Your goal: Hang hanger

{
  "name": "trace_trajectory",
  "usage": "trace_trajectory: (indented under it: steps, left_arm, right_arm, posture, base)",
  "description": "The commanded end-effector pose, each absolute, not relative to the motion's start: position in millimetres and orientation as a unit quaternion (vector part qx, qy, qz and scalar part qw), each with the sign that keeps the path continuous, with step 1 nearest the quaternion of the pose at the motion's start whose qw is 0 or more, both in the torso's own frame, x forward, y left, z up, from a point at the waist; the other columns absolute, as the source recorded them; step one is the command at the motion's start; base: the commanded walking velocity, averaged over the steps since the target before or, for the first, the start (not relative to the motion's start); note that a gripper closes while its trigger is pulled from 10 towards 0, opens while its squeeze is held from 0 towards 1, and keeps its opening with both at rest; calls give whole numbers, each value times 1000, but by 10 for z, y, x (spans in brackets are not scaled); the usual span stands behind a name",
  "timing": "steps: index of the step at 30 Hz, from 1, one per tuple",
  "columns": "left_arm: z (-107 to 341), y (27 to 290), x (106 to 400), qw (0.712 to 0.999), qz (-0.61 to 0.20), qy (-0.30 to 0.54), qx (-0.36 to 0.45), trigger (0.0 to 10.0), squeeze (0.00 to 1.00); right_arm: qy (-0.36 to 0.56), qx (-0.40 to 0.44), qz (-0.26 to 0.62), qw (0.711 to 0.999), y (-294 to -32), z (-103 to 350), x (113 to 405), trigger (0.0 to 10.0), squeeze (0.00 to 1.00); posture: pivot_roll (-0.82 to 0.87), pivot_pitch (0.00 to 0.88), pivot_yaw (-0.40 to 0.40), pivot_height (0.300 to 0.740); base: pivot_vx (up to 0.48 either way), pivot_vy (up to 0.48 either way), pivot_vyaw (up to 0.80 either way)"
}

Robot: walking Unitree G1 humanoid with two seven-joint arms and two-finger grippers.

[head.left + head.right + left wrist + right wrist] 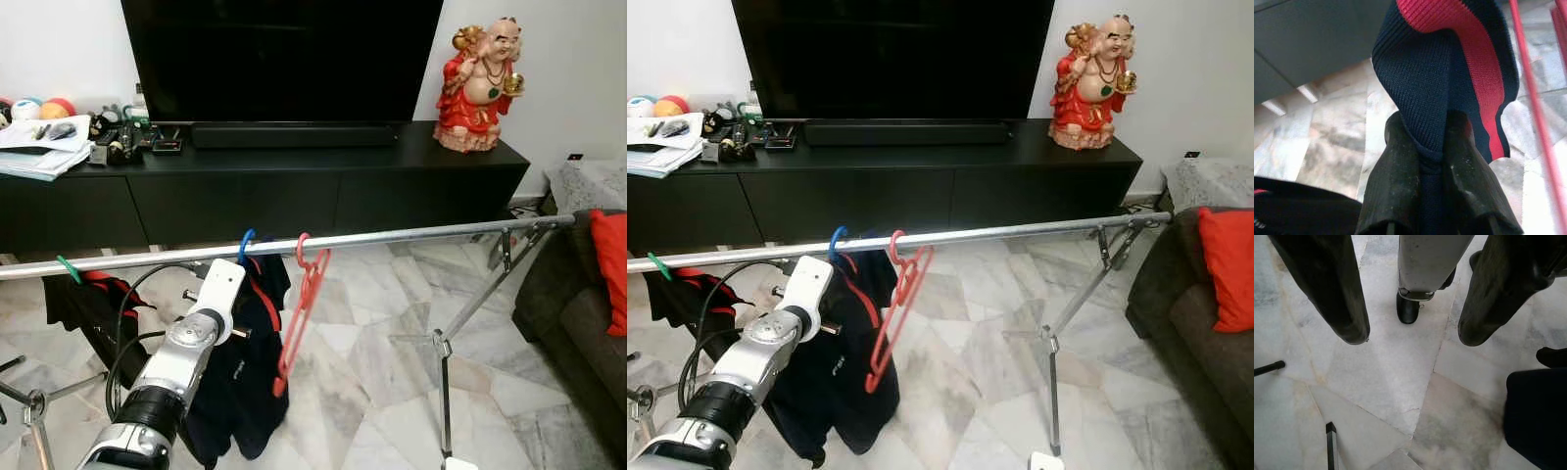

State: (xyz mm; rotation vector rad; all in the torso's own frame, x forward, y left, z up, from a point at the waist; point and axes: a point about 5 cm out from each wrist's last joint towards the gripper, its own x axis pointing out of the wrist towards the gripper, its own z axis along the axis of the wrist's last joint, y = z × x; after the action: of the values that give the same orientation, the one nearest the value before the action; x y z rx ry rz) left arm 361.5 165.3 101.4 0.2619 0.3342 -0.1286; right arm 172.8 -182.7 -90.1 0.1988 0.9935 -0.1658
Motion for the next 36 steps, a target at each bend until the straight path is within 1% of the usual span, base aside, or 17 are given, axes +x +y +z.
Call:
trace_trajectory:
  steps: [1,3,5,8,12,15,16,17,22,27,31,36]
  left_arm:
    - [1110,1661,3696,977,-44,164,129,10000,0]
    - [1104,1661,3703,977,-41,167,129,10000,0]
    - [1032,1659,3700,971,-31,198,128,10000,0]
    - [984,1660,3688,967,-30,216,128,10000,0]
    - [912,1647,3664,961,-42,235,137,10000,0]
    - [892,1634,3649,960,-53,235,141,10000,0]
    - [902,1633,3647,963,-55,223,144,10000,220]
    - [916,1633,3642,968,-53,208,133,10000,1000]
    - [945,1616,3610,975,-64,176,120,10000,1000]
    - [968,1668,3554,980,-60,153,110,10000,1000]
    - [1022,1736,3435,986,-62,117,102,10000,1000]
    - [1104,1795,3289,988,-71,88,100,10000,1000]
  right_arm:
    - [474,89,-83,872,-1910,-883,1749,10000,0]
    - [474,88,-83,872,-1915,-881,1750,10000,0]
    - [472,87,-81,873,-1950,-869,1766,10000,0]
    - [471,87,-81,874,-1952,-864,1776,10000,0]
    - [471,88,-78,874,-1931,-862,1789,10000,0]
    - [472,89,-76,874,-1898,-864,1795,10000,0]
    - [473,89,-73,873,-1852,-871,1792,10000,0]
    - [475,90,-71,872,-1811,-879,1787,10000,0]
    - [480,92,-69,870,-1741,-896,1766,10000,0]
    - [482,93,-67,868,-1670,-911,1745,10000,0]
    - [484,96,-62,868,-1552,-923,1732,10000,0]
    - [482,98,-64,868,-1508,-919,1744,10000,0]
  posture:
    - [94,27,-73,740]
    - [94,27,-73,740]
    - [91,26,-75,740]
    - [91,26,-74,740]
    - [93,28,-73,740]
    - [93,28,-72,740]
    - [94,27,-71,740]
    - [94,26,-71,740]
    - [92,22,-69,740]
    - [94,14,-64,740]
    - [96,2,-58,740]
    - [103,0,-56,740]
  base:
    - [0,0,0]
    - [0,0,0]
    - [0,0,0]
    - [0,0,0]
    - [0,0,0]
    - [0,0,0]
    - [0,0,0]
    - [0,0,0]
    - [0,0,0]
    - [0,0,0]
    - [0,0,0]
    - [0,0,0]
